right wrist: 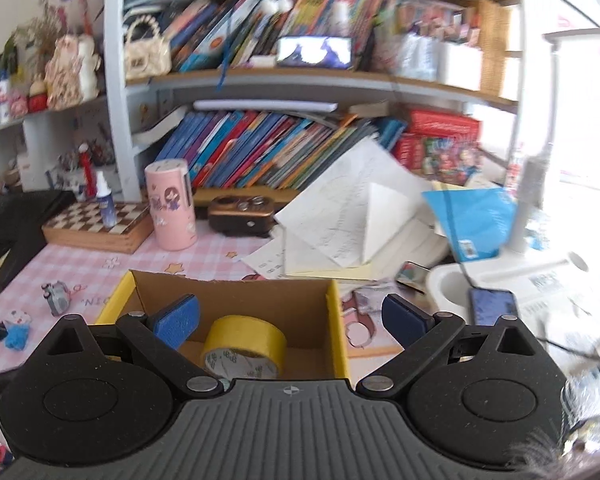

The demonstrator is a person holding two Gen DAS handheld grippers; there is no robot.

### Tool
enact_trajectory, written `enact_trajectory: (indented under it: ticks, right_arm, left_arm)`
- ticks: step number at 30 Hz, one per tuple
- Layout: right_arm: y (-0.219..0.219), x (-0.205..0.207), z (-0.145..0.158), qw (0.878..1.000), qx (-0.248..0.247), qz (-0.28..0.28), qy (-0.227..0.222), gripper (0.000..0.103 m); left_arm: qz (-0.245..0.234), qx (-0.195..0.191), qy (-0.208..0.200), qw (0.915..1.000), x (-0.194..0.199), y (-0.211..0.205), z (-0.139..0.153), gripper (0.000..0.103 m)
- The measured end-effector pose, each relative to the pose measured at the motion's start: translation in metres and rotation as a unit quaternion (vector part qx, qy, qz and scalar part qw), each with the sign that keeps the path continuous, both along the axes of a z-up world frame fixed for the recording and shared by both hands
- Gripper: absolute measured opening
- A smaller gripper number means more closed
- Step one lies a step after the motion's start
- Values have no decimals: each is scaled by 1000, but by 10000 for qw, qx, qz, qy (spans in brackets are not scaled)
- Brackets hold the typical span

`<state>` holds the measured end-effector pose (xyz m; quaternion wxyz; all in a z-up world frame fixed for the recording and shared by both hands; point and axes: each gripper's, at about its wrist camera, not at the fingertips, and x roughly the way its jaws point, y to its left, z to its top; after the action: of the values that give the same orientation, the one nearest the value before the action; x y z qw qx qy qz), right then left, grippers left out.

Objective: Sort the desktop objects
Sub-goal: 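Withdraw both tools from the box back toward the table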

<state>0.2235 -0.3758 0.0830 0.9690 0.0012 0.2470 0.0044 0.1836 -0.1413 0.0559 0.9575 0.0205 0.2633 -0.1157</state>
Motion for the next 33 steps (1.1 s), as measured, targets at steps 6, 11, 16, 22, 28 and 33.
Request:
enact_trajectory:
  ticks: [6,11,16,22,28,33]
  right_arm:
    - [1,-52,-4,9981,122,-596,-109,98]
    - [9,-91,-13,9951,201,-969,-44,97]
    - [23,-126,-30,9910,263,-1308,122,95]
    - [57,-163,-45,9911,151,-1312,176,89]
    - [92,-190,-56,9917,140,-1255,229,83]
    - [116,-202,-65,9924,171,-1165,345,82]
  left_arm:
    - [90,-71,24,9999,-22,32,-2,92]
    - [168,-63,81,9998,-43,58,-6,92]
    - [233,12,174,9996,-62,79,-14,92]
    - [356,53,423,9985,-86,103,-32,92]
    - [396,83,512,9979,-106,121,-40,92]
    - [484,86,571,9972,-118,138,-44,92]
